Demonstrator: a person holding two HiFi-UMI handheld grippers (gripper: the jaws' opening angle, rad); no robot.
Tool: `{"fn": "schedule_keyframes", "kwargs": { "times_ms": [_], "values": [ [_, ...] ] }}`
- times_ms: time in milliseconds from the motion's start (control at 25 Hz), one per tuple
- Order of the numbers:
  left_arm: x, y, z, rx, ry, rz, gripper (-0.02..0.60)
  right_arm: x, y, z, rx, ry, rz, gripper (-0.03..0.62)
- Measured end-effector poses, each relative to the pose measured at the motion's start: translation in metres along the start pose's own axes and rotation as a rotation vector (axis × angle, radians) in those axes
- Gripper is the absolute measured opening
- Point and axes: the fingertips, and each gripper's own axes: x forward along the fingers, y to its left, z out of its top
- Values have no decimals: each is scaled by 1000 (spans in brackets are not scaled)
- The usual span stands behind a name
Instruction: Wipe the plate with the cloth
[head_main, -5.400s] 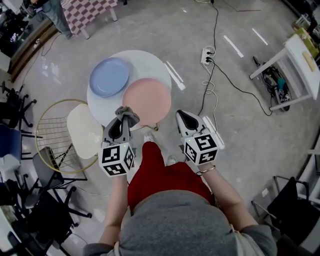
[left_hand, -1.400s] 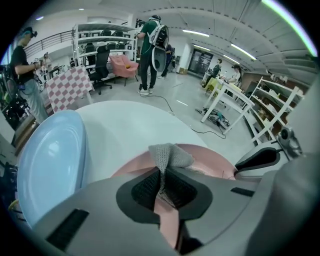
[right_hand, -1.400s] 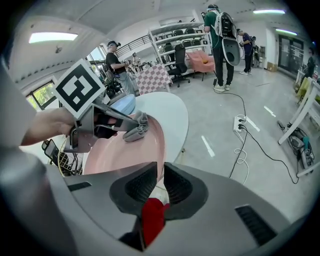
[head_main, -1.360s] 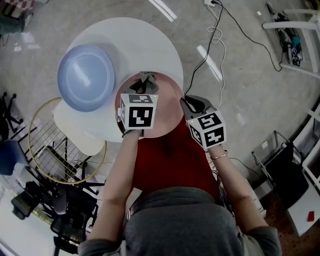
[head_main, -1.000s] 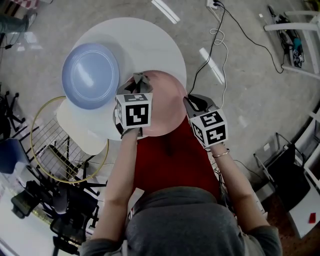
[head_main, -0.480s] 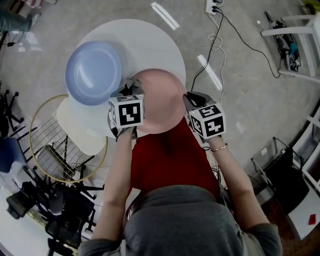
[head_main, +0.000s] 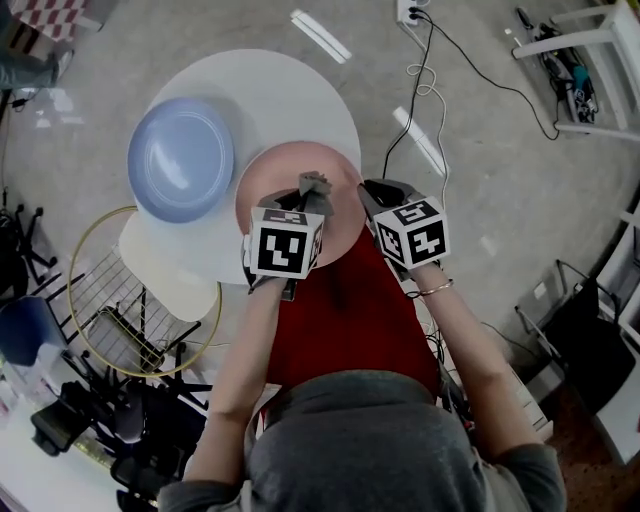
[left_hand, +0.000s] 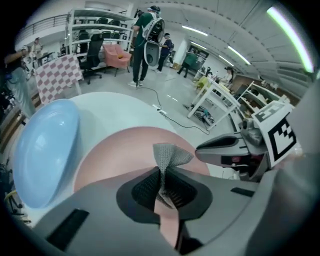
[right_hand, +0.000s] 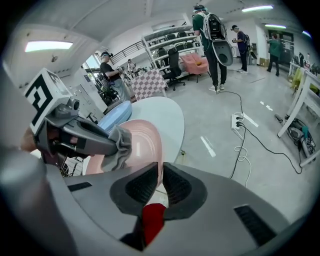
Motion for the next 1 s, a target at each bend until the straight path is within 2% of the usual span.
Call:
{"fn": "schedule_keyframes", "kwargs": {
  "times_ms": [200,520,600,800,1000],
  "values": [
    [24,-47,4,69,53,-92,37,-4,-3,7,23,-39,10,48],
    [51,-73,2,115,115,-142,37,-7,-4,11,-2,-47,9,44],
    [54,-74,-2,129,131,-135,37,-8,-4,10,-6,-45,10,44],
    [55,-62,-9,150,132,-60,37,-8,-1,9,-33,-37,12,44],
    [46,-41,-13,134,112,5,37,-8,0,8,-68,-19,2,44]
  ]
}}
